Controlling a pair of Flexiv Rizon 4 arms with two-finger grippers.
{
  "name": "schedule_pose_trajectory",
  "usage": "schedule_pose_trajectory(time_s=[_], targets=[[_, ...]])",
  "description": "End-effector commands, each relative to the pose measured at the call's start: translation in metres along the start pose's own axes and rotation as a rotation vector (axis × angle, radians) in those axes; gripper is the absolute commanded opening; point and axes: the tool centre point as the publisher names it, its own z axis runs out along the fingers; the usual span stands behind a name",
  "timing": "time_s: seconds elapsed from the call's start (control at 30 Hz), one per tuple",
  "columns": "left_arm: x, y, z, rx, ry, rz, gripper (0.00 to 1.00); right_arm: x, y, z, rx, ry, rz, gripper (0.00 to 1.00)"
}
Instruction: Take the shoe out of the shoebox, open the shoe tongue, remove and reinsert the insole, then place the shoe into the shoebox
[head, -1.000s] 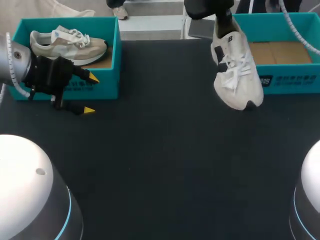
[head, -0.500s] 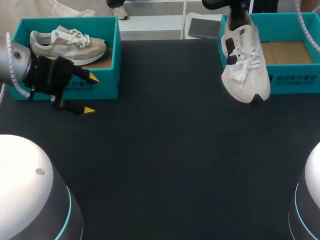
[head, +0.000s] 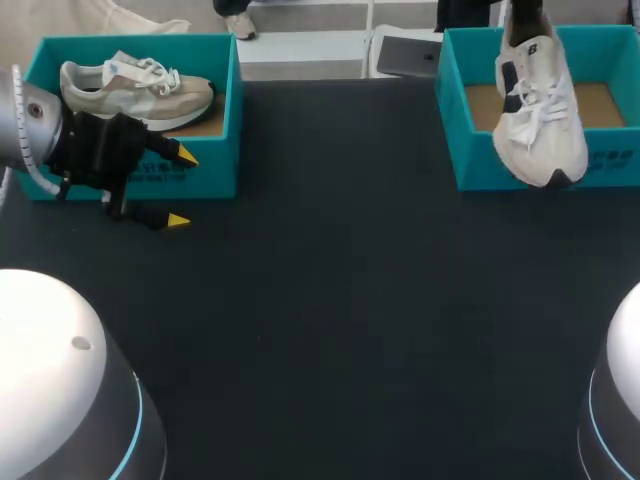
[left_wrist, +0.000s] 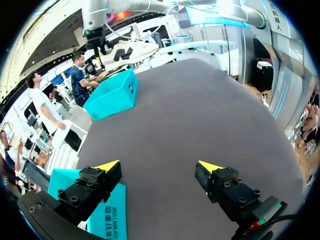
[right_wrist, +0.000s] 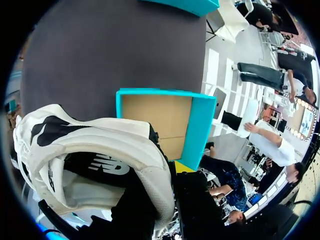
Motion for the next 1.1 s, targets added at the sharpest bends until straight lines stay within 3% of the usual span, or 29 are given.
schedule_pose_trajectory(time_s=[0.03,0.17,0.2,0.7,0.83,1.1], targets=[[0.000,0.000,0.000,-0.003,0.001,0.000,1.00,-0.016,-0.044,0.026,-0.042,0.006,0.015,0.00],[0.000,0.000,0.000,-0.003,0.001,0.000,1.00,-0.033,-0.074,0.045,-0.017,-0.002,0.057,0.00],[0.000,0.000,0.000,-0.003,0.001,0.000,1.00,-0.035,-0.080,0.050,0.022,0.005,0.066,0.00],[0.000,0.000,0.000,-0.003,0.001,0.000,1.00,-0.035,-0.080,0.050,0.022,0.005,0.066,0.00],[0.000,0.000,0.000,-0.003,0.001,0.000,1.00,-0.038,-0.106,0.068,-0.028,0.004,0.117,0.00],[0.000,0.000,0.000,-0.003,0.001,0.000,1.00,-0.061,-0.162,0.104,-0.034,0.029,0.197,0.00]])
